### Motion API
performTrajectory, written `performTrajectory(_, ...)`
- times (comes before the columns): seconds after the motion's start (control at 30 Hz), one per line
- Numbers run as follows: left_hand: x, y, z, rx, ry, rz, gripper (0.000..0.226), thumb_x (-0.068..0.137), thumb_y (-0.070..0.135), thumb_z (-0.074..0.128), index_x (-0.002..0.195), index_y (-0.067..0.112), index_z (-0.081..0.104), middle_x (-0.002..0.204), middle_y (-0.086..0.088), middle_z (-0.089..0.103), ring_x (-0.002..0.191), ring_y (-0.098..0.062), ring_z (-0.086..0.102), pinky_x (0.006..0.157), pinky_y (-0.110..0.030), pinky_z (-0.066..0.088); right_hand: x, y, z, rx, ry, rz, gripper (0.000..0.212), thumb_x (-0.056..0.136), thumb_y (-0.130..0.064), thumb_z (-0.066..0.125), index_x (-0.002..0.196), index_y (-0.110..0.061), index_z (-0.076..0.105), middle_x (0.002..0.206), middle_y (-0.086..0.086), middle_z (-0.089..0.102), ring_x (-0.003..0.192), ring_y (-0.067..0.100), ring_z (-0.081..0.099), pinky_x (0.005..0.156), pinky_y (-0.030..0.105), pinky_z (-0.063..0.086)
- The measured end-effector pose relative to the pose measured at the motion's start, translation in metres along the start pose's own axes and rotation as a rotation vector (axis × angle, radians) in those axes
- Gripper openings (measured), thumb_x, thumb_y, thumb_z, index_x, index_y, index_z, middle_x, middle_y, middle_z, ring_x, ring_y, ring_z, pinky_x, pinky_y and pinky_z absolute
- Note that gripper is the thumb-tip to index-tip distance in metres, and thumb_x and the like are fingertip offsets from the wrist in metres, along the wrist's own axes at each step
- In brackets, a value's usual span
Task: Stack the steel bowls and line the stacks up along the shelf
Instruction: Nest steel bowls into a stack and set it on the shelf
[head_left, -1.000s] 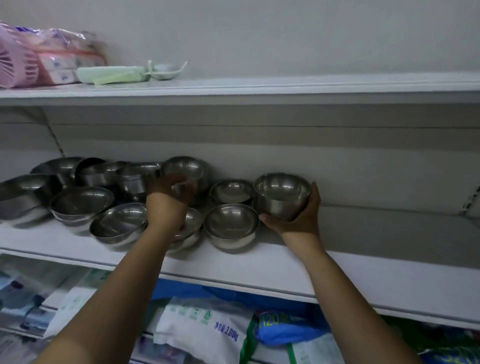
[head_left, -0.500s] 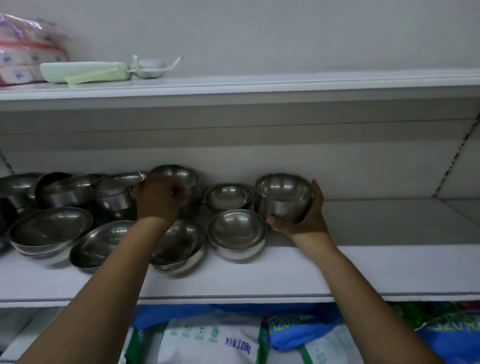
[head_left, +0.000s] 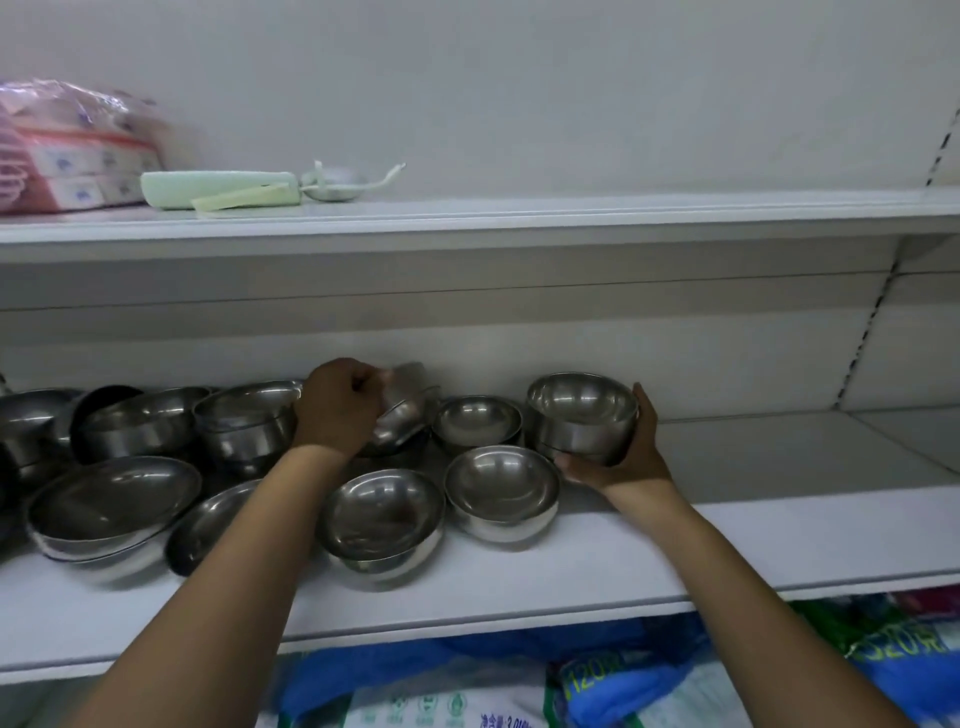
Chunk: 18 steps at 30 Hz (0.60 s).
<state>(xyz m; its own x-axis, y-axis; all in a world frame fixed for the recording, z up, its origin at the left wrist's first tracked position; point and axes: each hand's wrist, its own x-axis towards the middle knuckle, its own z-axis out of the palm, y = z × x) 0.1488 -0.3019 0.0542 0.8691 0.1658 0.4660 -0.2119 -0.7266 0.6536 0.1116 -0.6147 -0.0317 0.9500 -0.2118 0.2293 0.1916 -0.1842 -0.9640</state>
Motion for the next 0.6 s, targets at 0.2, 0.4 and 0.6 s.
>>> performTrajectory(0.2,-0.007,0.007,0.0,-0.138,0.03,0.031,0.021,0.1,0.025,0.061,0.084,0.014,0.068,0.078,0.001,0.064,0.074,-0.015,0.059,0.077,-0.027,0.043,-0.01,-0.012,0.001,-0.006,0.007,-0.01,0.144,0.061,-0.012,0.095,0.158,-0.038,-0.008,0.15,-0.011,0.033,0.133,0.007,0.035,0.104,0.026,0.036)
performTrajectory(0.4,-0.022,0.032,0.001,-0.269,0.01,0.088,0.02,0.097,0.02,0.064,0.077,0.022,0.062,0.073,0.004,0.064,0.07,0.0,0.056,0.065,-0.014,0.04,-0.041,-0.031,-0.002,-0.152,0.263,-0.189,0.125,0.06,-0.045,0.09,0.158,-0.037,0.014,0.163,-0.015,0.019,0.148,0.006,0.021,0.117,0.025,0.024)
performTrajectory(0.6,-0.06,0.067,-0.002,-0.45,-0.105,0.223,0.008,0.093,0.013,0.069,0.088,0.019,0.068,0.096,-0.005,0.064,0.075,0.008,0.061,0.069,-0.001,0.041,-0.064,-0.068,0.013,-0.13,0.167,-0.313,0.113,0.058,-0.062,0.082,0.154,-0.038,0.027,0.156,-0.019,0.031,0.14,-0.001,0.033,0.108,0.015,0.032)
